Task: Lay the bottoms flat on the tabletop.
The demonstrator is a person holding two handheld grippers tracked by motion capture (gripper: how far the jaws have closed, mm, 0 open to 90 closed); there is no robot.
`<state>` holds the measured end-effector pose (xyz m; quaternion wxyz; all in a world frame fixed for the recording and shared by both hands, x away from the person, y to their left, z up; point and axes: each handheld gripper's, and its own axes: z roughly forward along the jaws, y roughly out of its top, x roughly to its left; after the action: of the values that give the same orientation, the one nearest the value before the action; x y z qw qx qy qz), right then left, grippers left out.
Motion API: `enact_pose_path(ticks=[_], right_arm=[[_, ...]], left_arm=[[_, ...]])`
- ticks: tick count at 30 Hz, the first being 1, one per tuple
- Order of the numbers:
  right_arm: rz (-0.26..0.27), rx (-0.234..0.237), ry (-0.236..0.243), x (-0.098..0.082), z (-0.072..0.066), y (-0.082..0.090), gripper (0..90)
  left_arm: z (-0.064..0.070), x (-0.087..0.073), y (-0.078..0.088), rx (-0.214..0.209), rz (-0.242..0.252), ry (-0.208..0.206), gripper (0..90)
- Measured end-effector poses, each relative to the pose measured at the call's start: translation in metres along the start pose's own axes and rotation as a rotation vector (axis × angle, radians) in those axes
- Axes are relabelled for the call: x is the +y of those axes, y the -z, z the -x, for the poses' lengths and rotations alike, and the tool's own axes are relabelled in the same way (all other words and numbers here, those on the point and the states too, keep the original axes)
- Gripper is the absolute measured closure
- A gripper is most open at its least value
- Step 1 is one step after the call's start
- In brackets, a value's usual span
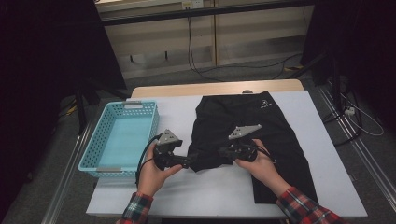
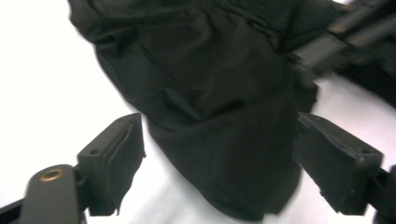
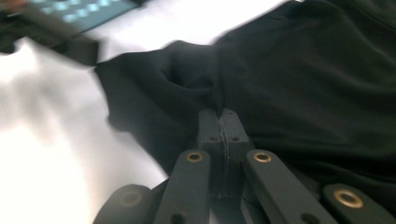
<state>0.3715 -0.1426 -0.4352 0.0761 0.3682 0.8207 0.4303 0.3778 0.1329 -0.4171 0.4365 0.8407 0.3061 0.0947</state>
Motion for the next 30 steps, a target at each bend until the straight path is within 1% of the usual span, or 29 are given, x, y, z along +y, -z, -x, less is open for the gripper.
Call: enact_pose_path(ticks=[2, 3, 5, 6, 7, 8, 10, 11, 12, 13, 14, 15, 16, 18, 20, 21, 22, 23, 24, 25, 26, 27, 28, 30], right_arm=[[-0.009, -0.036, -0.016, 0.0, 0.007, -0.002, 90.0], [-0.011, -0.041, -0.028, 0.0, 0.01, -0.004, 90.0], [-0.013, -0.043, -0.046, -0.001, 0.014, -0.006, 90.0], [-0.025, -0.048, -0.046, -0.001, 0.014, -0.007, 90.0], [-0.035, -0.055, -0.046, -0.002, 0.015, -0.008, 90.0], [-0.04, -0.063, -0.042, -0.002, 0.014, -0.008, 89.5], [-0.044, -0.074, -0.041, -0.002, 0.014, -0.009, 89.5], [-0.044, -0.079, -0.035, -0.002, 0.014, -0.009, 89.5], [-0.042, -0.086, -0.03, -0.002, 0.014, -0.009, 89.1], [-0.044, -0.094, -0.024, -0.002, 0.014, -0.009, 89.0], [-0.045, -0.1, -0.02, -0.002, 0.014, -0.009, 88.8], [-0.045, -0.102, -0.021, -0.003, 0.014, -0.009, 88.2], [-0.048, -0.106, -0.022, -0.003, 0.015, -0.009, 88.1], [-0.052, -0.102, -0.019, -0.003, 0.014, -0.009, 86.9], [-0.049, -0.1, -0.018, -0.003, 0.014, -0.009, 84.1], [-0.046, -0.102, -0.019, -0.003, 0.013, -0.008, 80.7], [-0.041, -0.109, -0.021, -0.003, 0.013, -0.007, 76.9], [-0.036, -0.111, -0.021, -0.003, 0.013, -0.005, 75.1], [-0.028, -0.108, -0.019, -0.002, 0.013, -0.003, 71.4], [-0.015, -0.108, -0.011, -0.002, 0.012, 0.0, 66.2], [-0.004, -0.107, -0.006, -0.001, 0.011, 0.003, 62.4], [0.001, -0.107, -0.002, -0.001, 0.01, 0.005, 60.4], [0.006, -0.106, 0.001, -0.002, 0.009, 0.008, 58.7], [0.011, -0.099, 0.01, -0.003, 0.005, 0.014, 56.6]], left_arm=[[0.0, 0.001, -0.001, -0.007, 0.006, -0.007, 18.1], [0.0, 0.001, -0.001, -0.013, 0.014, -0.001, 18.4], [0.0, 0.001, -0.002, -0.011, 0.017, -0.008, 19.6], [0.001, 0.001, -0.003, -0.016, 0.023, -0.005, 20.3], [0.002, 0.0, -0.003, -0.022, 0.017, -0.016, 21.5], [0.003, 0.0, -0.003, -0.028, 0.015, -0.023, 24.0], [0.006, 0.001, -0.004, -0.04, 0.01, -0.049, 31.2], [0.007, 0.001, -0.004, -0.05, 0.009, -0.049, 34.3], [0.008, 0.001, -0.004, -0.065, 0.001, -0.056, 40.6], [0.009, 0.001, -0.005, -0.07, -0.003, -0.06, 45.4], [0.01, 0.0, -0.006, -0.068, -0.003, -0.069, 46.7], [0.011, 0.0, -0.007, -0.083, -0.019, -0.07, 49.8], [0.012, -0.001, -0.009, -0.091, -0.029, -0.077, 54.7], [0.014, -0.003, -0.013, -0.092, -0.048, -0.092, 55.4], [0.014, -0.005, -0.018, -0.086, -0.067, -0.101, 55.6], [0.014, -0.006, -0.02, -0.091, -0.081, -0.101, 56.3], [0.014, -0.007, -0.021, -0.087, -0.088, -0.105, 58.5], [0.013, -0.008, -0.022, -0.08, -0.089, -0.104, 59.2], [0.012, -0.009, -0.022, -0.086, -0.1, -0.104, 62.2], [0.012, -0.009, -0.023, -0.083, -0.098, -0.102, 66.3], [0.011, -0.01, -0.023, -0.076, -0.102, -0.096, 67.5], [0.011, -0.009, -0.023, -0.088, -0.116, -0.085, 72.8], [0.01, -0.009, -0.023, -0.089, -0.111, -0.075, 78.8], [0.009, -0.007, -0.021, -0.088, -0.117, -0.072, 85.6]])
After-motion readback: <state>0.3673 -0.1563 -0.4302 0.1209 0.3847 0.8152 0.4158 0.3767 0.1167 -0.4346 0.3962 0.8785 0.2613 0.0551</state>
